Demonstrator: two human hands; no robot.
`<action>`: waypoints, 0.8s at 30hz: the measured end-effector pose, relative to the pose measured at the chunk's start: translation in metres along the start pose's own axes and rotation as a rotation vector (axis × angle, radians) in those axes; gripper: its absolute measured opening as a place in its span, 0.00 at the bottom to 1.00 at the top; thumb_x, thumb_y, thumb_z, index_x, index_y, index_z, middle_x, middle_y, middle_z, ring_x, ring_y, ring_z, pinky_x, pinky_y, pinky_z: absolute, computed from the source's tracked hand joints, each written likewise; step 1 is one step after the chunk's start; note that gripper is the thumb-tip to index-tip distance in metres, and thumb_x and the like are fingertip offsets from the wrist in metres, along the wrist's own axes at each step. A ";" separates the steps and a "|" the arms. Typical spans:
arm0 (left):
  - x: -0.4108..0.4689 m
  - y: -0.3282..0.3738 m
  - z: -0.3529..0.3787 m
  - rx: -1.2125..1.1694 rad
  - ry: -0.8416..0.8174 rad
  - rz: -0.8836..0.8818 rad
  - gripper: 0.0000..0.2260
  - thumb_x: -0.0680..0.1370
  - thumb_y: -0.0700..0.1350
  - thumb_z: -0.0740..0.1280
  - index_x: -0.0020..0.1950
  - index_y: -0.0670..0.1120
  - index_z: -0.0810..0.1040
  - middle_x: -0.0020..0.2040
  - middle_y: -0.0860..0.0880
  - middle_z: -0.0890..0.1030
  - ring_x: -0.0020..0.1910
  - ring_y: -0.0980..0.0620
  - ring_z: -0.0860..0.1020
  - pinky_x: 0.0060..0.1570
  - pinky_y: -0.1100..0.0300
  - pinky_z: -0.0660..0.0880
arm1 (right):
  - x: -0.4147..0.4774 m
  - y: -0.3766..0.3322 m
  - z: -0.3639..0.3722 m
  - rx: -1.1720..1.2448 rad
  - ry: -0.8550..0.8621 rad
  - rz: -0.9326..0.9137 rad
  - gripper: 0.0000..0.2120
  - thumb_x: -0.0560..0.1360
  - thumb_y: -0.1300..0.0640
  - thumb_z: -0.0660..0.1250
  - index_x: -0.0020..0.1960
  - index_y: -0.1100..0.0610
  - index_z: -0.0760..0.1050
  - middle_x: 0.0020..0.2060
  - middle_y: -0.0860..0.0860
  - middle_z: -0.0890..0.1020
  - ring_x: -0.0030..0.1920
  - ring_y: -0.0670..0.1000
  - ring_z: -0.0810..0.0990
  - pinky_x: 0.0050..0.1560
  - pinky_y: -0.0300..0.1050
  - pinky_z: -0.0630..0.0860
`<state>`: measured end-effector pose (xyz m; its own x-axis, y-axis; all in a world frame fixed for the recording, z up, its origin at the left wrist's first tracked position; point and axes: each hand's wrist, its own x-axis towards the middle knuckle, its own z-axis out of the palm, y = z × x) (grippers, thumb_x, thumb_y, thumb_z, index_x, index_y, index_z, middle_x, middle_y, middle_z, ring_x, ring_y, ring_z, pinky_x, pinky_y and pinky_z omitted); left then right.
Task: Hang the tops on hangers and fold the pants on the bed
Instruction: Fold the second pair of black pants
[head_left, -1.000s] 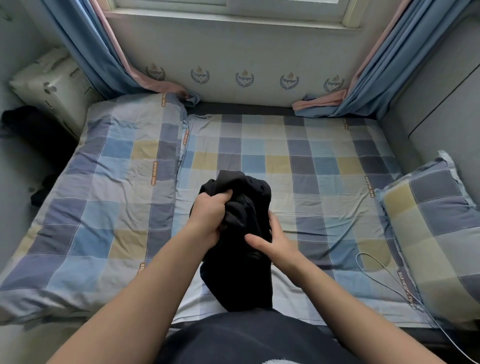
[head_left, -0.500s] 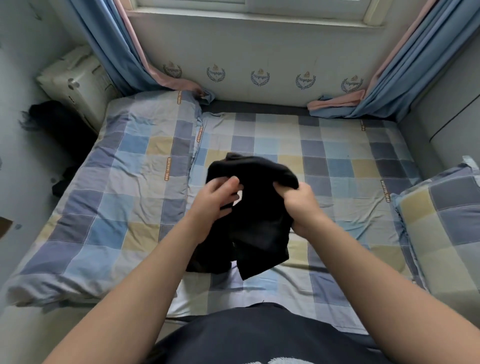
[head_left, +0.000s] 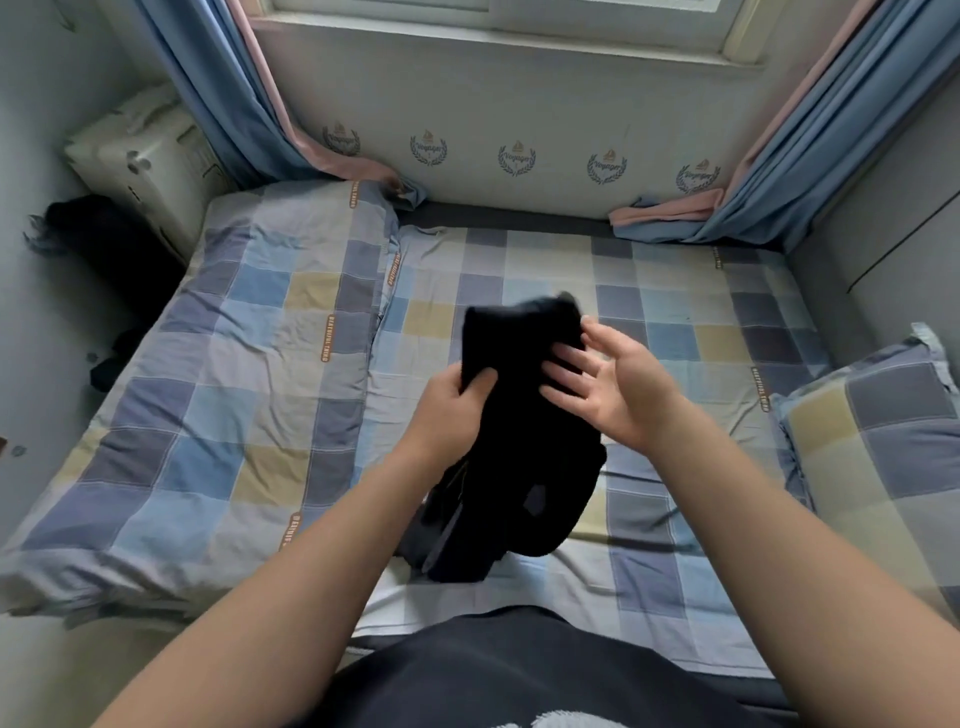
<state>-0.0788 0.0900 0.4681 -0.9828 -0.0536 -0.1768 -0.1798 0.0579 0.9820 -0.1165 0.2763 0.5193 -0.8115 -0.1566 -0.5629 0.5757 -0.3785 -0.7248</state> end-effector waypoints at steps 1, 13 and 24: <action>0.003 0.003 0.002 -0.117 0.057 -0.102 0.08 0.84 0.48 0.63 0.49 0.51 0.81 0.43 0.55 0.86 0.45 0.50 0.84 0.40 0.58 0.80 | -0.002 0.008 -0.005 -0.105 0.003 -0.051 0.17 0.80 0.49 0.67 0.66 0.51 0.71 0.65 0.54 0.77 0.66 0.57 0.76 0.62 0.62 0.77; -0.002 0.029 -0.020 -0.025 -0.102 -0.109 0.10 0.84 0.41 0.62 0.62 0.41 0.79 0.56 0.42 0.84 0.57 0.44 0.83 0.60 0.52 0.79 | -0.015 0.037 -0.005 -0.818 0.007 -0.602 0.40 0.74 0.49 0.75 0.78 0.39 0.55 0.75 0.45 0.64 0.74 0.46 0.64 0.71 0.51 0.65; -0.006 0.014 -0.031 0.344 -0.329 0.125 0.05 0.78 0.48 0.68 0.48 0.50 0.84 0.41 0.46 0.84 0.41 0.53 0.80 0.46 0.51 0.76 | -0.002 0.003 0.021 -0.989 -0.110 -0.334 0.07 0.80 0.60 0.64 0.49 0.59 0.80 0.43 0.59 0.83 0.44 0.58 0.84 0.37 0.57 0.84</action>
<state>-0.0744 0.0602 0.4850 -0.9491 0.2889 -0.1253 -0.0091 0.3726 0.9279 -0.1150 0.2561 0.5268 -0.9201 -0.2824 -0.2716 0.1058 0.4884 -0.8662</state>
